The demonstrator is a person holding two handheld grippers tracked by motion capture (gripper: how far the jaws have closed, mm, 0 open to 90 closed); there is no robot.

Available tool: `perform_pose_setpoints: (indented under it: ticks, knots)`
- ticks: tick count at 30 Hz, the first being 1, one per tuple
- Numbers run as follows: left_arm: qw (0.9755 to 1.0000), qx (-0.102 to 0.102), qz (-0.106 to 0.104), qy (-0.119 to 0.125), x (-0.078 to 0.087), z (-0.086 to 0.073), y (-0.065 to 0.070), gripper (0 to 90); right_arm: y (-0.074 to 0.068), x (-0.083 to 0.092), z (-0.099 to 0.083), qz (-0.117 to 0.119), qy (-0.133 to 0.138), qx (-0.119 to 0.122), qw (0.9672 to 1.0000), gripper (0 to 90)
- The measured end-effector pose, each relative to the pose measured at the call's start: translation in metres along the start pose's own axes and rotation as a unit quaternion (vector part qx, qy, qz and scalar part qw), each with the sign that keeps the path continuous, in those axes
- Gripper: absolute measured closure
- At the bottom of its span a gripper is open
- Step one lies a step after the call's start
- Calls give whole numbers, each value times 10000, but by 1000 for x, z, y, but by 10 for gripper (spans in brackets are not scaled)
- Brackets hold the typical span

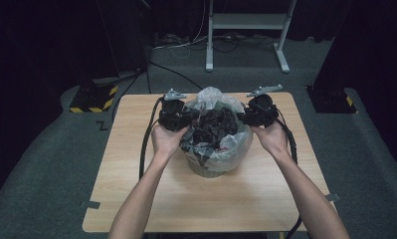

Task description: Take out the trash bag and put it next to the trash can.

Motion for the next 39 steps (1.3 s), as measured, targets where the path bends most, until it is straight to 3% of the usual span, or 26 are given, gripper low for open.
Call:
perform_pose_setpoints:
  ticks: [5,9,10,15,24,36,39]
  knots:
    - [10000,-28,-2,20,1,1,0,894,-3,2,2,-43,-23,157,9999,787]
    - [10000,-34,-5,54,1,2,1,893,-5,4,5,-141,-16,315,9994,815]
    - [10000,-53,-2,62,1,2,1,893,-5,6,6,-160,22,345,9993,883]
    - [9999,-58,-47,147,1,4,4,893,-10,13,13,-97,159,441,9989,899]
    - [9997,-125,-174,153,-4,5,14,893,-25,8,23,468,309,109,9984,899]
    - [9989,-305,-353,45,-19,1,34,893,-45,-1,36,796,335,-29,9963,899]
    - [9987,-443,-255,-70,-25,-2,38,893,-48,-2,38,842,327,-76,9959,898]
Point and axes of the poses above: each handheld gripper's, and its own axes: x roughly backward along the jaws, z roughly out of its top, y roughly to its right, the point moved 6 cm from there along -x, roughly forward along the jaws, and after that the axes turned 5 degrees about y, right-handed, at the moved point
